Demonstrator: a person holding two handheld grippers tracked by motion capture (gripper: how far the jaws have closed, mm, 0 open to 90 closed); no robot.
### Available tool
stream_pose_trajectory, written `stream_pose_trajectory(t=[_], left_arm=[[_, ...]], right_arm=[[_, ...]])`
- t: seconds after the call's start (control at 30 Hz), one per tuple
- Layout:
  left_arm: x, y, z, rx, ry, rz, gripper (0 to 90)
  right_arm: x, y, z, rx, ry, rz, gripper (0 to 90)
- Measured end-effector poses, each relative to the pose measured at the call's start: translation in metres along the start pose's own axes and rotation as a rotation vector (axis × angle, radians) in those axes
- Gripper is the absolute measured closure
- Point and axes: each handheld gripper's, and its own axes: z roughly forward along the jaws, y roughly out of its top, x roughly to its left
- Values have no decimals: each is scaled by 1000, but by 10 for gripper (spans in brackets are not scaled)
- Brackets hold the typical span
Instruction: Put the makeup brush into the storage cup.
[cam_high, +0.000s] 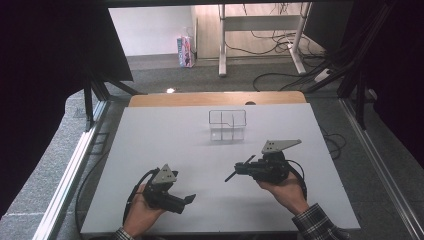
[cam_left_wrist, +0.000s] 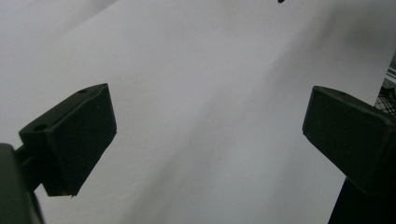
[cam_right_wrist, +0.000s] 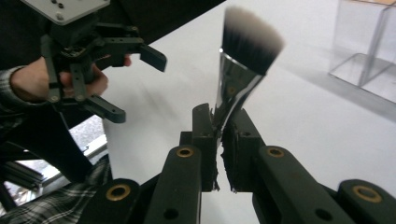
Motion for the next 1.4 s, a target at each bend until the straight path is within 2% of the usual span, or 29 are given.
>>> stream_pose_trajectory(t=[0.23,0.7,1.17,1.4], left_arm=[[3,-5,-4,17,35,-2,32],[13,-20,-21,19,88,-26,28],[26,-41,-36,25,140,-83,28],[30,-52,-43,6,162,-131,28]], right_arm=[[-5,-1,-5,-1,-43,-7,834],[-8,0,-10,-6,-89,-19,834],[-14,2,-15,-15,-130,-32,835],[-17,4,-16,-29,-146,-24,835]])
